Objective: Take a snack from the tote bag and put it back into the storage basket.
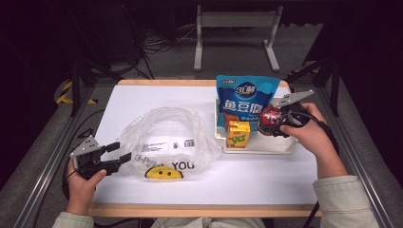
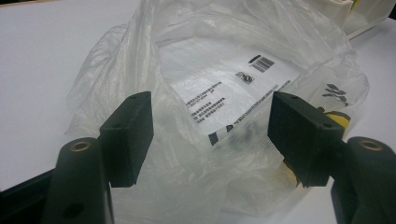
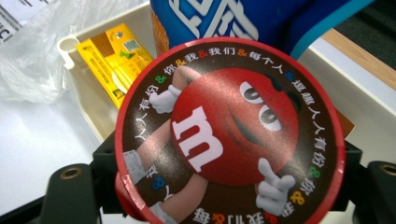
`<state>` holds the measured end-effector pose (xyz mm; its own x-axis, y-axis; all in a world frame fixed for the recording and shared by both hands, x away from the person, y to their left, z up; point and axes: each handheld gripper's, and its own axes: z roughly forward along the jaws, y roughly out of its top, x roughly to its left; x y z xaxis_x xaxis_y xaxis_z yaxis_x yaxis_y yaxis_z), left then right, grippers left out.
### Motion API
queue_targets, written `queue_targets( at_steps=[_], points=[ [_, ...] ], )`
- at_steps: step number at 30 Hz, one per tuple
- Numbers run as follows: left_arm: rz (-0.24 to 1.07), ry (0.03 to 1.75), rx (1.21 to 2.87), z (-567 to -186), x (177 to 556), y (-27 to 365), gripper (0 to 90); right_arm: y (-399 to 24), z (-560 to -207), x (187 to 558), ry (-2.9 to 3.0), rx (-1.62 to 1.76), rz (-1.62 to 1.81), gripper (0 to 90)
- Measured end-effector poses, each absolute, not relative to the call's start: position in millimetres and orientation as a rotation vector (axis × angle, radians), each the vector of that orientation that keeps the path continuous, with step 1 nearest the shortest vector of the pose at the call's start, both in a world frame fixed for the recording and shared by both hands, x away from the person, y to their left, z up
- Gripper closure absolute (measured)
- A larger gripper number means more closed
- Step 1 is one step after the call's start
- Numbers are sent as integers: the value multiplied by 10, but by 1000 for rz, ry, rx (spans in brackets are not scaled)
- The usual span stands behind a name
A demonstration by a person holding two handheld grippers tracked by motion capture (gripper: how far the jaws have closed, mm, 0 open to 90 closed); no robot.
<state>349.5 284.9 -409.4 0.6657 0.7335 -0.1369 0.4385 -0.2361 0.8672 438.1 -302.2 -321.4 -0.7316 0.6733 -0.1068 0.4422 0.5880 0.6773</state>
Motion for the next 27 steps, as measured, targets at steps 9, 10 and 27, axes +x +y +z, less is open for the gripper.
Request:
queue_targets(
  at_steps=[9,10,27],
  points=[
    [369,925,1878,-4094,3496,2850,320,-3066,-3431,4431,2490,868,898,256],
    [369,924,1875,-4095,3496,2851,320,-3072,-3461,4438,2495,868,901,256],
    [368,929,1874,-4094,3492,2853,319,-3104,-3788,4496,2522,866,864,256]
  ],
)
